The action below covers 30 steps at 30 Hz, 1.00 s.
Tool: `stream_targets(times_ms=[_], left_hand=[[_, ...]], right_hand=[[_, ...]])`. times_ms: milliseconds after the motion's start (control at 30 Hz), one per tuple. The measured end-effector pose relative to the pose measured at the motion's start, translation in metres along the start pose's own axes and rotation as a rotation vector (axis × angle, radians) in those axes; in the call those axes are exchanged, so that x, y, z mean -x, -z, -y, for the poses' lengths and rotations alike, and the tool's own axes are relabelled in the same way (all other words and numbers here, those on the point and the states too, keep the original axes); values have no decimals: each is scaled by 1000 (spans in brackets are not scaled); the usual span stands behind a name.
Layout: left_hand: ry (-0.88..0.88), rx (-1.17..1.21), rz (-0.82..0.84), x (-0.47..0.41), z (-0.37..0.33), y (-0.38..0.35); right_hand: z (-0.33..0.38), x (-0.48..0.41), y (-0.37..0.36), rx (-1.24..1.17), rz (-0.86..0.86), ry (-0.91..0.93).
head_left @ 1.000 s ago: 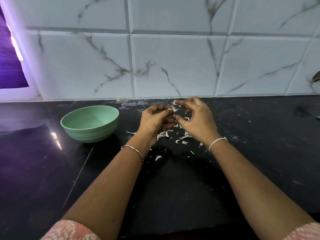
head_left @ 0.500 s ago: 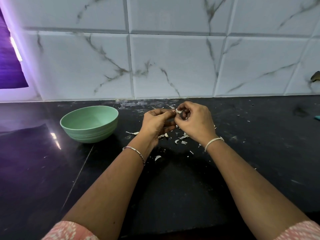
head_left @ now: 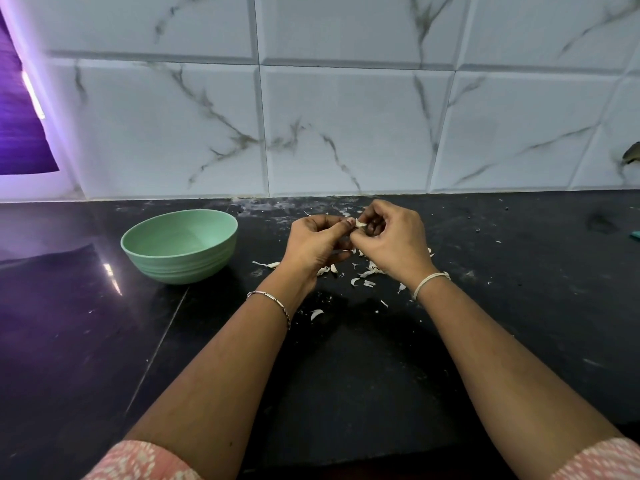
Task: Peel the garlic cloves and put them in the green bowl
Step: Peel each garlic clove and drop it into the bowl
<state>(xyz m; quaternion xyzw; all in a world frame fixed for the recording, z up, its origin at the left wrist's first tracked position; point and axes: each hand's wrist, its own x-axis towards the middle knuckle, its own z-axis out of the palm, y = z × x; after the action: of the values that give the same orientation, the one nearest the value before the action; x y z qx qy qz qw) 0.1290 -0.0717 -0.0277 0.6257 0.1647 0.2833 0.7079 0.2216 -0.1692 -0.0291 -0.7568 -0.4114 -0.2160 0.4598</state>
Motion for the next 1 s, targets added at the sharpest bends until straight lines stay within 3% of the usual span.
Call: stream_targets(times_ms=[567, 1000], left_hand=[[-85, -4, -9, 0, 1, -3], [-60, 109, -47, -4, -2, 3]], right_hand=[[0, 0, 1, -21, -19, 0], [-7, -3, 3, -44, 114, 82]])
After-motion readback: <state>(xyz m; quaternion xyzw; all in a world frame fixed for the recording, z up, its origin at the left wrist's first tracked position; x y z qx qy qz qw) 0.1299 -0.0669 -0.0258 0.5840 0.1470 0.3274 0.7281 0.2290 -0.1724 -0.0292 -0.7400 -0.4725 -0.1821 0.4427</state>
